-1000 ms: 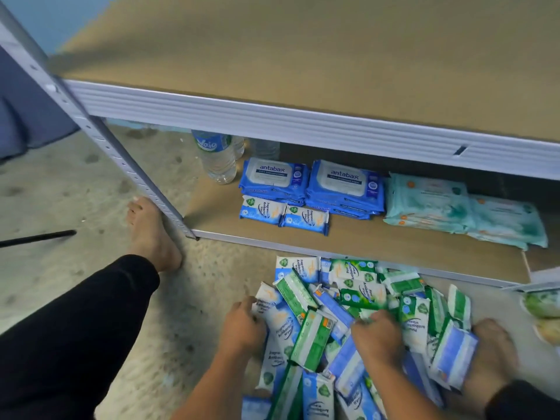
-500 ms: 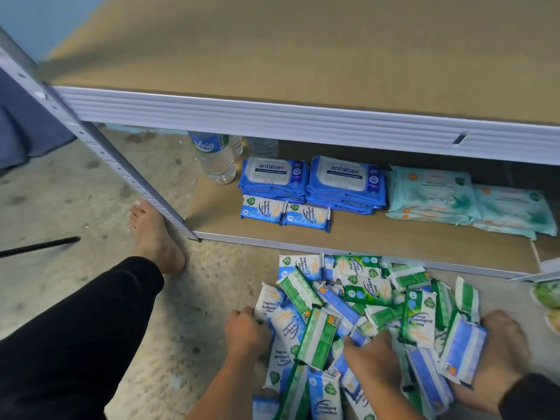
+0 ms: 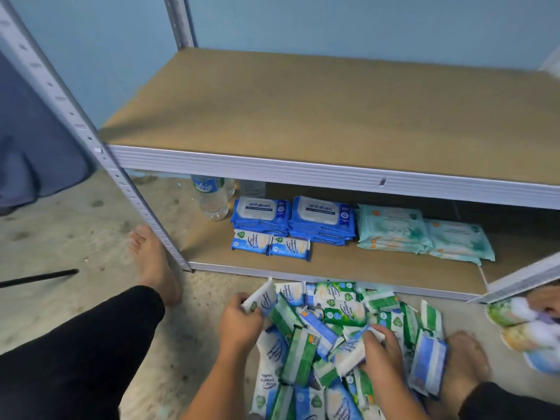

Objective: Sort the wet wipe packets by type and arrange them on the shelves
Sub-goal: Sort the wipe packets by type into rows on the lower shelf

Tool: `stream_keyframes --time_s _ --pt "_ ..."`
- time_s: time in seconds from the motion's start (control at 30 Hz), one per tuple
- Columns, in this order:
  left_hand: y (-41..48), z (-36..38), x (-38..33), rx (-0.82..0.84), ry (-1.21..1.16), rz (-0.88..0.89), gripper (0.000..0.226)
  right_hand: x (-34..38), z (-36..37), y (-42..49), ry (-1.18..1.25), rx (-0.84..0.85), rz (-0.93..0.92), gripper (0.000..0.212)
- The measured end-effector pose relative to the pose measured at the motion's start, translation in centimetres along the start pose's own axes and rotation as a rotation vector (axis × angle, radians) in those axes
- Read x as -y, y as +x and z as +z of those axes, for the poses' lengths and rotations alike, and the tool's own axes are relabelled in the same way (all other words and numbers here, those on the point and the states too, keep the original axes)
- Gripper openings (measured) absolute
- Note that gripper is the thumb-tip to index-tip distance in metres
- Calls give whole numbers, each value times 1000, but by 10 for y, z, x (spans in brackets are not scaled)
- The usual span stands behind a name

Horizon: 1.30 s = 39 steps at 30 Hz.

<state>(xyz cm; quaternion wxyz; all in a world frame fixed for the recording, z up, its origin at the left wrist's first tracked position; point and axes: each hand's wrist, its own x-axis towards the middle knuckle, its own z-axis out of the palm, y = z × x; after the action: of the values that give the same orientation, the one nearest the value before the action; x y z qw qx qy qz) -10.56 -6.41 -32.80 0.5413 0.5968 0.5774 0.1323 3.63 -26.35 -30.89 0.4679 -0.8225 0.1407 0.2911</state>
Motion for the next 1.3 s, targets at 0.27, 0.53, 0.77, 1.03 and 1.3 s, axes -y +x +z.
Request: stream_keyframes --time_s 0.27,0.53,0.77,1.03,1.3 --pt "0 10 -51 60 -302 49 44 47 -5 26 409 -86 12 31" --pt "22 16 -69 52 -393 126 43 90 -3 35 524 19 -48 25" --pt "75 27 -76 40 -342 107 41 111 20 71 501 -115 -60 27" --pt "140 62 -75 53 -324 79 39 123 53 137 657 -132 46 36" --pt "166 93 -59 28 -334 24 48 114 64 151 685 338 437 25"
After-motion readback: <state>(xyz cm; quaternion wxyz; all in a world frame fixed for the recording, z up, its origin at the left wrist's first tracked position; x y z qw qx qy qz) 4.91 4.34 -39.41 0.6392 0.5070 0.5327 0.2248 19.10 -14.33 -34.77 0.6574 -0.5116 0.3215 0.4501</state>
